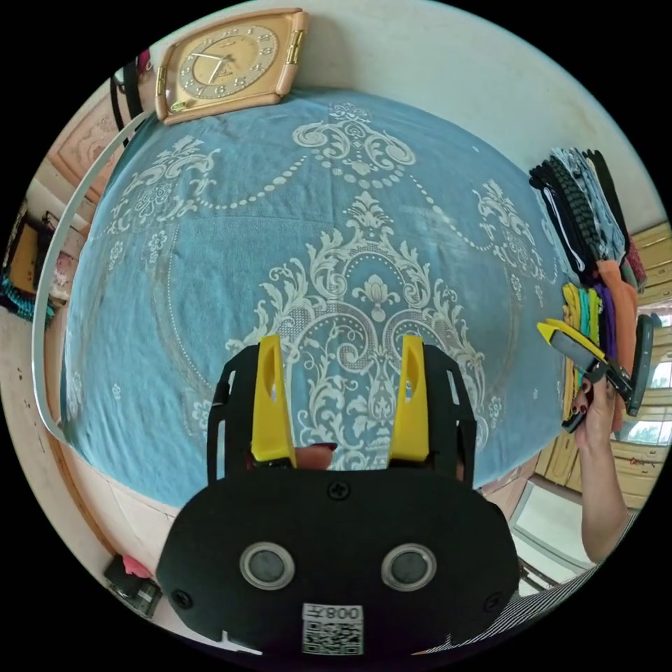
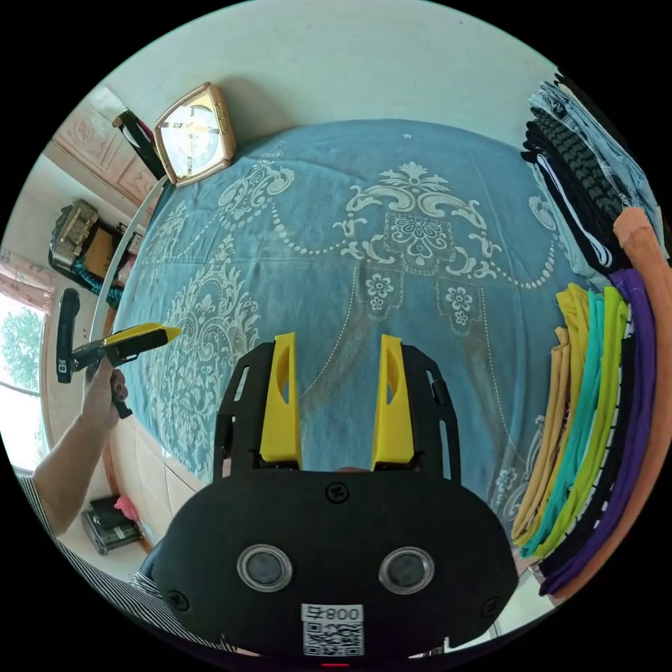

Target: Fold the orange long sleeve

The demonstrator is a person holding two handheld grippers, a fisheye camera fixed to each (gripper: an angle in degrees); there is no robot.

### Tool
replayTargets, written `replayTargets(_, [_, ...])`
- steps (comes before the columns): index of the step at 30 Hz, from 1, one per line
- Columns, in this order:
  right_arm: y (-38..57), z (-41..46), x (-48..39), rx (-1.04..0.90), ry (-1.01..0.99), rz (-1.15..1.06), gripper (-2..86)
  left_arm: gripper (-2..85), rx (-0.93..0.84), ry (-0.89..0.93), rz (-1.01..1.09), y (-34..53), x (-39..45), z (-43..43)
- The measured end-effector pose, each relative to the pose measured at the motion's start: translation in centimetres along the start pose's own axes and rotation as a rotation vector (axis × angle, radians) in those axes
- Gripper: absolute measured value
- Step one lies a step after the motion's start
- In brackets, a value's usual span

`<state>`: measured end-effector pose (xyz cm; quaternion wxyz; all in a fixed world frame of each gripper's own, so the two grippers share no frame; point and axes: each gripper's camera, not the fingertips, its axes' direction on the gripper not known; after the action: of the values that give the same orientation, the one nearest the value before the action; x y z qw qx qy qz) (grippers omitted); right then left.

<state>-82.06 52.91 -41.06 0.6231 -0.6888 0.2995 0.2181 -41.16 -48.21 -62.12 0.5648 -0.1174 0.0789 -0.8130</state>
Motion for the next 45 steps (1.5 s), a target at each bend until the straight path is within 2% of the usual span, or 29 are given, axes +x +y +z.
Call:
replayTargets(7, [3.4,5.9,-8.3,0.048,0.036,-0.040,18.7,24.8,0.092,0.029,-0.034,3.7,0.4,-1.5])
replayTargets(17, [8.3,12.4,-17.2,0.105,0.054,0.022,23.6,31.2,0.189,-0.092,-0.021,7.6,1.4,-3.1])
replayTargets(23, [9.9,15.1,-21.8,0.111,0.067,0.037,25.4,35.9,0.149,-0.137,-0.008,8.9,2.1,-2.9])
replayTargets(35, [13.2,19.6,-27.6,0.099,0.142,0.105,27.3,37.1,0.182,-0.183,-0.072,12.5,1.1,-2.0])
replayTargets(41, [15.2,22.3,-32.1,0.176,0.277,0.048,27.2,37.1,0.206,-0.185,-0.070,14.2,0.2,-1.3])
replayTargets(45, [15.8,23.3,-33.3,0.166,0.259,0.046,27.0,37.2,0.205,-0.185,-0.067,15.0,-0.4,-0.8])
